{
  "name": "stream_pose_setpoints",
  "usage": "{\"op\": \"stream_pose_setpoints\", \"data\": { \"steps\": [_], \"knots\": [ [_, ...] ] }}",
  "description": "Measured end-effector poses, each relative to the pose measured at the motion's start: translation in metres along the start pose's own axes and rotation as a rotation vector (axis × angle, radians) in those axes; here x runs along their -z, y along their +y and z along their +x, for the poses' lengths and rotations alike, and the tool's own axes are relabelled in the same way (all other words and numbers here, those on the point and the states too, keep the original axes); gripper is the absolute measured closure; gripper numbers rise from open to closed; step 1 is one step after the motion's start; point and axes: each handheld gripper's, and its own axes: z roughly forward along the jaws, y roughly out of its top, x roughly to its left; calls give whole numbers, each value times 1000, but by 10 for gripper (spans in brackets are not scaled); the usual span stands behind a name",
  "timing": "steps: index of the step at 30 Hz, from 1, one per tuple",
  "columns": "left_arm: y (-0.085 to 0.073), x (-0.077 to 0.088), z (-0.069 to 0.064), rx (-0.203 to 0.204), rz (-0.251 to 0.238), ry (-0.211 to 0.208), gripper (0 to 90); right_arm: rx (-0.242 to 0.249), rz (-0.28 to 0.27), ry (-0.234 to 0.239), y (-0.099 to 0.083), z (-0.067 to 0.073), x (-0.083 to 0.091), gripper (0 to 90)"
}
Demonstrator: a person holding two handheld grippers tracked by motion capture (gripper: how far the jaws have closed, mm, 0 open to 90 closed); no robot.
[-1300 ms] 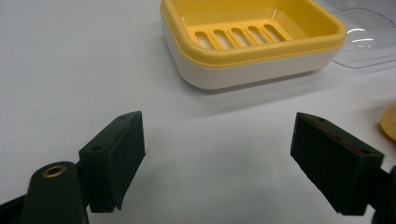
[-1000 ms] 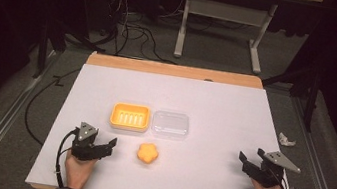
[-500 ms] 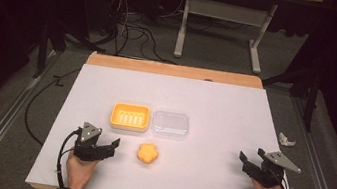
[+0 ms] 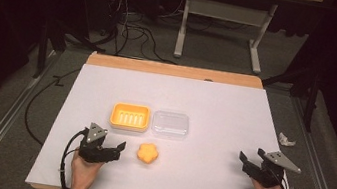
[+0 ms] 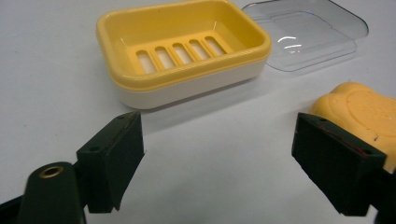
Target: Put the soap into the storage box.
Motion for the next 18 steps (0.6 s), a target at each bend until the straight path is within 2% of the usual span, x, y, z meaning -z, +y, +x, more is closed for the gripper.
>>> {"op": "stream_pose_setpoints", "data": {
  "steps": [11,18],
  "knots": [
    [6,-1,-14,-35,7,-51,153,0,0,0,0,0,0,274],
    [11,-2,-25,-76,22,-80,145,-1,-2,-1,0,0,0,274]
  ]
}}
